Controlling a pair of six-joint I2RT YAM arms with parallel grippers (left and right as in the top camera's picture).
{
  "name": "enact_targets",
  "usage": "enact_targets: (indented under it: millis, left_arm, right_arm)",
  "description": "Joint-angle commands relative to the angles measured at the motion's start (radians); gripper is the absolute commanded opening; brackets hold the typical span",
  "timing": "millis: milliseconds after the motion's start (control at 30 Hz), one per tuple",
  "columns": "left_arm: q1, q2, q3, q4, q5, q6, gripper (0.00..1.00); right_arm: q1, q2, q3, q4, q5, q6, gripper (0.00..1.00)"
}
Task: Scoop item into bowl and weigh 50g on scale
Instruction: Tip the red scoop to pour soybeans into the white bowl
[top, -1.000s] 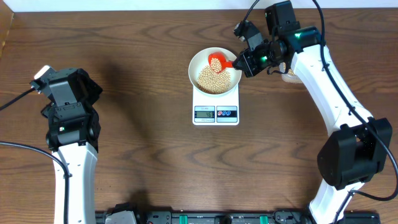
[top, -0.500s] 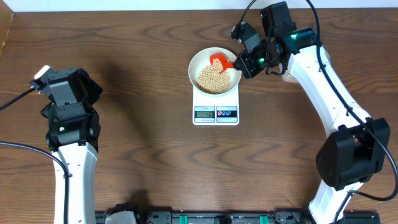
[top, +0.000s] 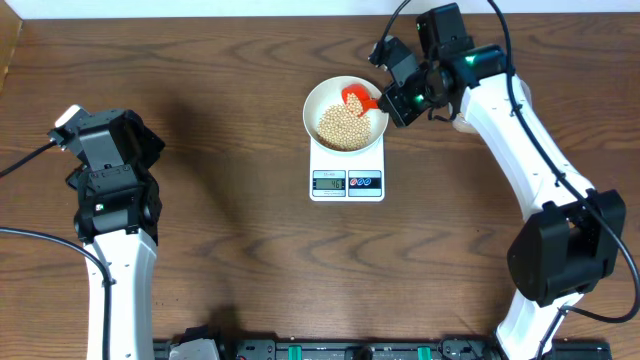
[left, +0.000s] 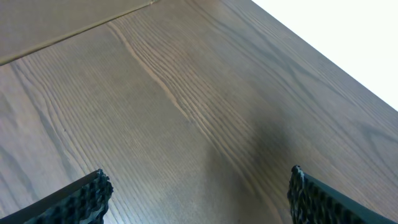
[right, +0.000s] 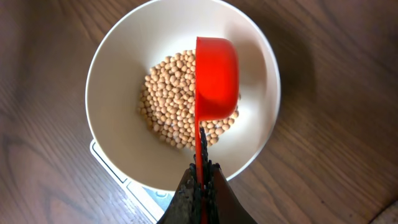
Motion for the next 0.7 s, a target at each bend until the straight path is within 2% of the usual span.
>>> enact_targets:
  millis: [0, 400, 667]
  left_arm:
    - [0.004, 0.006, 0.0, -0.002, -0.014, -0.001, 0.93]
    - [0.004, 0.006, 0.0, -0.002, -0.014, -0.001, 0.93]
    - [0.004, 0.006, 0.0, -0.002, -0.014, -0.001, 0.93]
  right_arm:
    - [0.015, -0.04, 0.018, 0.0, 0.009, -0.028, 0.01]
    - [0.023, -0.039, 0.018, -0.004, 0.008, -0.083, 0.01]
    - [-0.01, -0.04, 0.018, -0.004, -0.063, -0.017, 0.01]
